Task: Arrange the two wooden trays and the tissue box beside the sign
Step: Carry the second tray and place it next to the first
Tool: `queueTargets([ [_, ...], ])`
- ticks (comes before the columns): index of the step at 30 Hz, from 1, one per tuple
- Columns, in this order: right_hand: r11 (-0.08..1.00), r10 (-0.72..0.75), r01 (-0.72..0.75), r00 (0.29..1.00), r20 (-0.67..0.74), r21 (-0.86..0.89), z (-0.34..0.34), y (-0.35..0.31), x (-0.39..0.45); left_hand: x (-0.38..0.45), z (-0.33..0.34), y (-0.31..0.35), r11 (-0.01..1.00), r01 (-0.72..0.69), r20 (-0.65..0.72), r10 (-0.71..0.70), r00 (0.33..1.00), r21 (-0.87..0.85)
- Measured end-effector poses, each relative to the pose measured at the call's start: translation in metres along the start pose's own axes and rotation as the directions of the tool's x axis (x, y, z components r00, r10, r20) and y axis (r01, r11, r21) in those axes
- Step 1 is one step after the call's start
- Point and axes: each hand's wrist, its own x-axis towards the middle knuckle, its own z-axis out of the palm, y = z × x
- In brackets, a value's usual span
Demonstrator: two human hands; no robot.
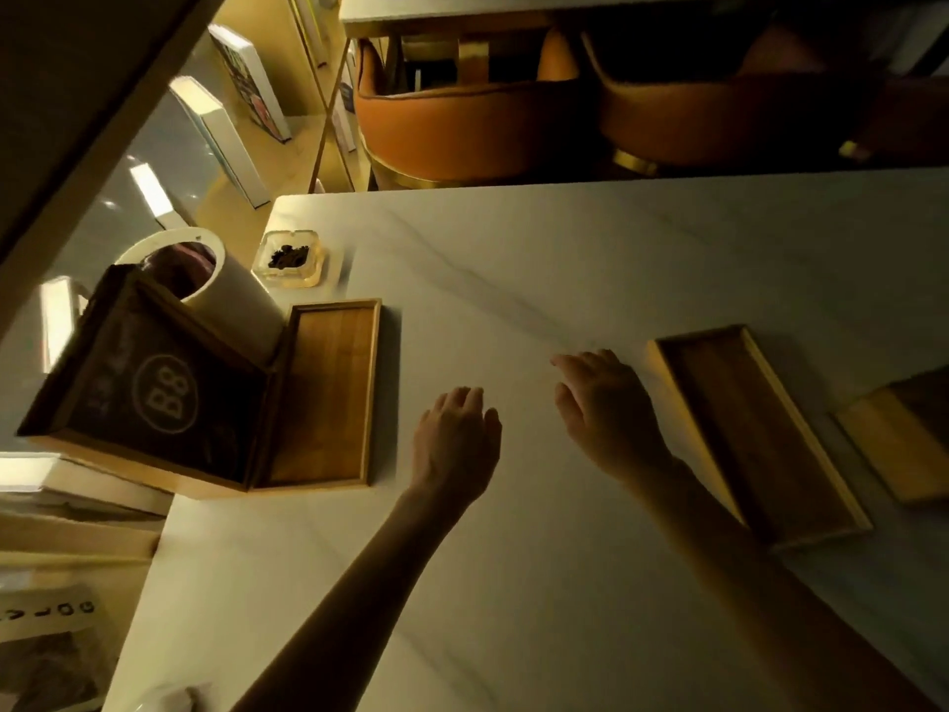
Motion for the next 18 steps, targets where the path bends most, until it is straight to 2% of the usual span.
queueTargets([
  [5, 0.989, 0.145, -0.145, 0.989, -0.038, 0.016, -0.025, 0.08, -0.024, -0.006, 0.037, 0.065, 1.0, -0.001, 0.062, 0.001, 0.998, -0.014],
  [11, 0.935, 0.344, -0.346, 0.938, 0.037, 0.078, -0.042, 0.174, -0.068, -0.02, 0.096, 0.135, 0.998, 0.035, 0.157, -0.026, 0.987, -0.054],
  [18, 0.826, 0.557, -0.564, 0.807, 0.198, -0.027, -0.041, 0.241, -0.108, -0.034, 0.159, 0.195, 0.983, 0.159, 0.332, -0.121, 0.935, -0.09],
])
